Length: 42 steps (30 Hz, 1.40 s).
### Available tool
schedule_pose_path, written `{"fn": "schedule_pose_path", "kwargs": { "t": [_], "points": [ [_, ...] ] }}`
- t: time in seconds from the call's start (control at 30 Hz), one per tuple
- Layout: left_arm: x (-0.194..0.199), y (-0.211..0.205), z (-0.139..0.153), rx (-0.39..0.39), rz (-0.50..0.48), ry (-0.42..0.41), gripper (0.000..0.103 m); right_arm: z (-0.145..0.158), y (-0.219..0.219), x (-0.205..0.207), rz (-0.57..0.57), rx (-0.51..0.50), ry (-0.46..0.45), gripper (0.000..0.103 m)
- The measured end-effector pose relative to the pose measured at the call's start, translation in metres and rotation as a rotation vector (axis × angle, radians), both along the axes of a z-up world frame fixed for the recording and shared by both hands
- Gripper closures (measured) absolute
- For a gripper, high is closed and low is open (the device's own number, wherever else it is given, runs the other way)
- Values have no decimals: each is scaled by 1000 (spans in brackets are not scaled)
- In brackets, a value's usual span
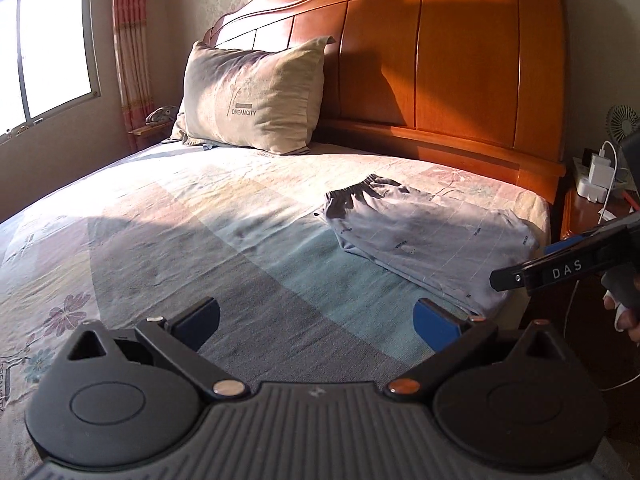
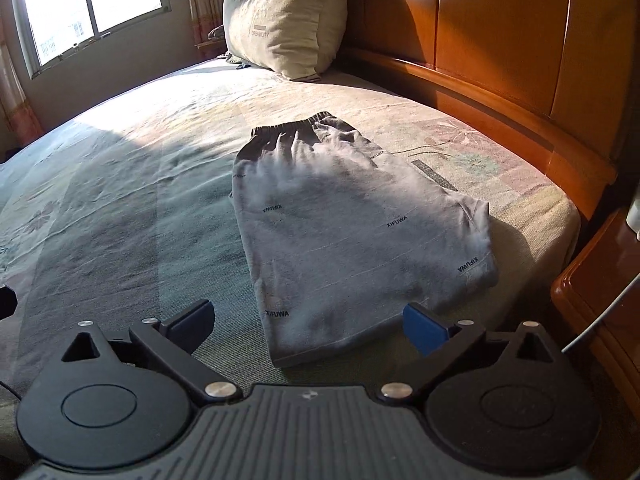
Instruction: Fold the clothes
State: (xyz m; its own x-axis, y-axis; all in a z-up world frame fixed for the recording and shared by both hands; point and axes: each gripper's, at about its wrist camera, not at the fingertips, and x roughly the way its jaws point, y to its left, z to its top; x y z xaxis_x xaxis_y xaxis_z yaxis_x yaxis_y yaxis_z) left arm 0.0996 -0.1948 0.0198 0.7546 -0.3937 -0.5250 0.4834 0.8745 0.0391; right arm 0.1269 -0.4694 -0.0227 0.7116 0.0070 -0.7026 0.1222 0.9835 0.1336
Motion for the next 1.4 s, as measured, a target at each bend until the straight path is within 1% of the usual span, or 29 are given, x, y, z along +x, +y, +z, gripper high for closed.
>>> {"fn": "schedule_pose_path", "kwargs": {
  "t": [0.33,0.5,0.63,0.67,0.73,0.8,0.87,1.07,1.27,1.4],
  "points": [
    [-15,-21,15,-38,-100,84,1,27,20,-41,25,-15,3,0],
    [-23,-22,29,-40,-116,51,1,34,23,-58,8,-19,25,0],
    [-35,-20,40,-16,-126,-66,1,44,28,-66,10,-28,-2,0],
    [-34,-20,42,-12,-132,-58,1,47,30,-66,12,-26,-10,0],
    [-29,-20,43,-23,-156,0,1,52,33,-68,17,-26,-19,0],
    [-27,-21,42,-31,-161,49,1,54,38,-68,22,-32,-16,0],
    [-26,-24,40,-24,-148,77,1,56,42,-69,32,-38,-12,0],
    [-15,-27,32,7,-56,183,1,58,48,-71,21,-42,2,0],
    [-12,-19,30,10,-25,230,1,56,43,-71,-21,-32,17,0],
    [-11,-18,28,18,-21,259,1,56,36,-70,-44,5,14,0]
  ]
}}
